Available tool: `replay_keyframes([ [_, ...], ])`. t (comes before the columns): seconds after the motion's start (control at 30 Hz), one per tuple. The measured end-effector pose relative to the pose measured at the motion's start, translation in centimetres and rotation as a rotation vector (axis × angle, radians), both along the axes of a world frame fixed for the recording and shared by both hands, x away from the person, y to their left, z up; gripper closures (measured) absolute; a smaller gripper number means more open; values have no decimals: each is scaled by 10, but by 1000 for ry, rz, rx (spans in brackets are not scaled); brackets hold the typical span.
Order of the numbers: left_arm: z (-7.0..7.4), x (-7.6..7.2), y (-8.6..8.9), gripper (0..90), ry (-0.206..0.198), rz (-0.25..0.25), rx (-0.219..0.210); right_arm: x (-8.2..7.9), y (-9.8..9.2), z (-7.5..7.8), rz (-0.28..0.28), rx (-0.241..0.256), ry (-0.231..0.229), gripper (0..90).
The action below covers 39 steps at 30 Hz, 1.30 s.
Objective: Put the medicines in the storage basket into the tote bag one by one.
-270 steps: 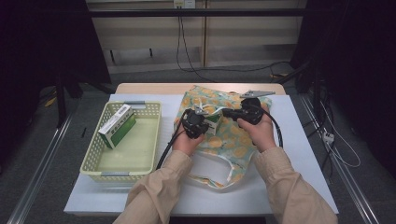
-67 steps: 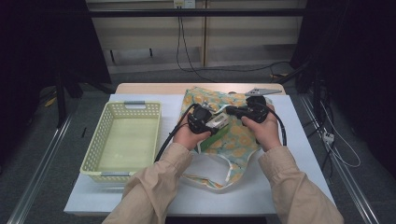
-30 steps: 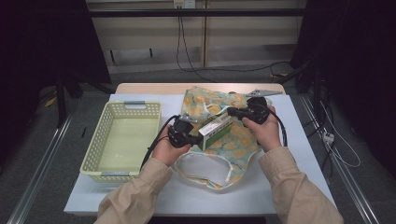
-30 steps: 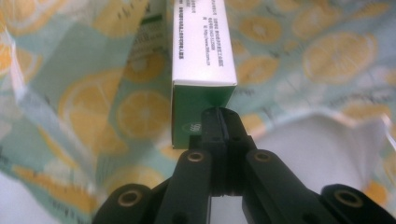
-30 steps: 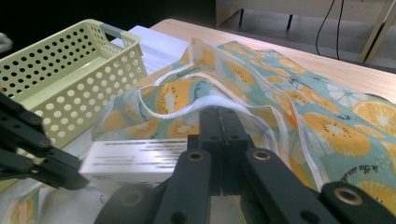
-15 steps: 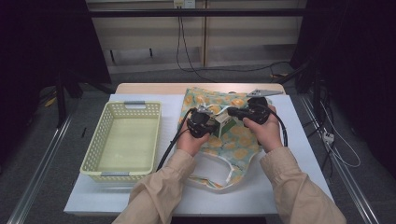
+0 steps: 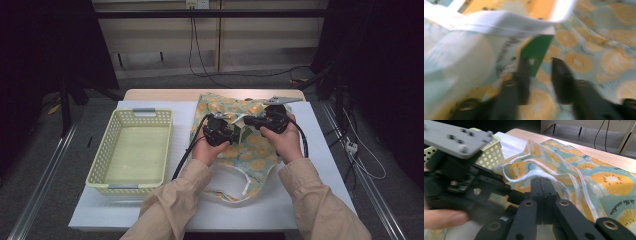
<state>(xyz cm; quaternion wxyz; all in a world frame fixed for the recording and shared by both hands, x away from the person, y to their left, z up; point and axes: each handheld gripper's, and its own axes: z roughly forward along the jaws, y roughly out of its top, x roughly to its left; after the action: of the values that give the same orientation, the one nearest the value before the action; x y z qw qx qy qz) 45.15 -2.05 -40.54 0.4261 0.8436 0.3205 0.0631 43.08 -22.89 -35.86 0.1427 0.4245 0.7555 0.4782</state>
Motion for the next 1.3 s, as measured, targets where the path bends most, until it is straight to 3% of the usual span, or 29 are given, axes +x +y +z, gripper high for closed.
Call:
replay_keyframes([
  [0.07, 6, -9, 5, 432, 13, -26, 13, 0, 0, 0, 2, -1, -2, 900],
  [0.27, 11, -35, 26, 228, 9, -84, 86, -3, 0, -3, 2, -4, 3, 900],
  [0.4, 6, -46, 40, 200, 1, -88, 105, -4, -1, -6, 2, -3, 9, 900],
  [0.5, -2, -50, 43, 189, -5, -86, 143, -3, -1, -7, 1, -2, 14, 900],
  [0.53, -6, -50, 42, 187, 0, -88, 141, -3, 0, -7, 2, -3, 15, 900],
  [0.63, -17, -49, 35, 167, 7, -111, 189, -2, 2, -8, 6, -2, 13, 900],
  [0.73, -26, -47, 28, 158, 21, -109, 195, -1, 3, -9, 9, 0, 16, 900],
  [0.8, -31, -47, 23, 158, 9, -133, 227, -1, 3, -9, 8, 2, 16, 900],
  [0.83, -33, -48, 20, 159, -8, -122, 243, -1, 2, -9, 8, 7, 18, 900],
  [0.9, -37, -47, 17, 159, -16, -140, 229, -1, 1, -8, 7, 8, 18, 900],
  [1.1, -44, -46, 12, 184, -18, -142, 261, 0, -1, -9, 1, 13, 19, 900],
  [1.2, -45, -46, 13, 207, -2, -152, 230, 0, -1, -9, -1, 17, 15, 900],
  [1.3, -46, -48, 12, 200, -7, -155, 232, 1, -1, -9, -3, 17, 19, 900],
])
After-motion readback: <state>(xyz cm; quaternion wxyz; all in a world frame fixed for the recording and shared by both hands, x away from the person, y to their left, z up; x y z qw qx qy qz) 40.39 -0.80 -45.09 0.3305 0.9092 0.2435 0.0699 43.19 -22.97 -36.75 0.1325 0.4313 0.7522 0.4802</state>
